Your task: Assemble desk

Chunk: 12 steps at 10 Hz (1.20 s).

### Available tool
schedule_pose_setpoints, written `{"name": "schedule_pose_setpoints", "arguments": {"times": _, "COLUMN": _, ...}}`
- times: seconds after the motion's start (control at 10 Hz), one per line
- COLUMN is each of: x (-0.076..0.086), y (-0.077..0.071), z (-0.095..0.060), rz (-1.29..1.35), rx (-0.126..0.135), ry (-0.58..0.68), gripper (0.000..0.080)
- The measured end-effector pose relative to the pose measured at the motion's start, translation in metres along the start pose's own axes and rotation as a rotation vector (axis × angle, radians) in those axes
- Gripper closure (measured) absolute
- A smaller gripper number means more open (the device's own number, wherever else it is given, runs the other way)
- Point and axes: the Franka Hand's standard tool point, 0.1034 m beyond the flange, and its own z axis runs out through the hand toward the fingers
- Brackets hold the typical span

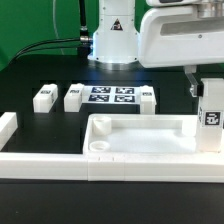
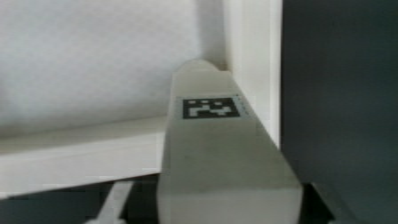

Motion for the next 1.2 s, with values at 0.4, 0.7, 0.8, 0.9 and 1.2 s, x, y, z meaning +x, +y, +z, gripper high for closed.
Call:
{"name": "schedule_pose_setpoints", "arguments": {"times": 0.4, "x": 0.0012, "y": 0.0039, "z": 0.0001, "rz": 0.396, "rx": 0.011, "ry": -0.007, "gripper": 0.051}}
{"name": "schedule_pose_setpoints", "arguments": {"times": 0.7, "x": -0.0003, "y": 0.0051, "z": 0.0003, "rz": 0.673, "rx": 0.015, "ry": -0.018, "gripper": 0.051}}
{"name": "schedule_pose_setpoints", "arguments": {"times": 0.8, "x": -0.0039, "y": 0.001, "z": 0.001, "rz": 0.78, "rx": 0.008, "ry": -0.024, "gripper": 0.0509}}
{"name": "schedule_pose_setpoints", "arguments": {"times": 0.9, "x": -0.0048, "y": -0.0007, "z": 0.0012, "rz": 0.845, "rx": 0.009, "ry": -0.025, "gripper": 0.0509}}
{"name": "schedule_pose_setpoints", "arguments": {"times": 1.2, "x": -0.0058, "y": -0.0033, "z": 0.0014, "rz": 1.08, "rx": 0.02, "ry": -0.042, "gripper": 0.0509}}
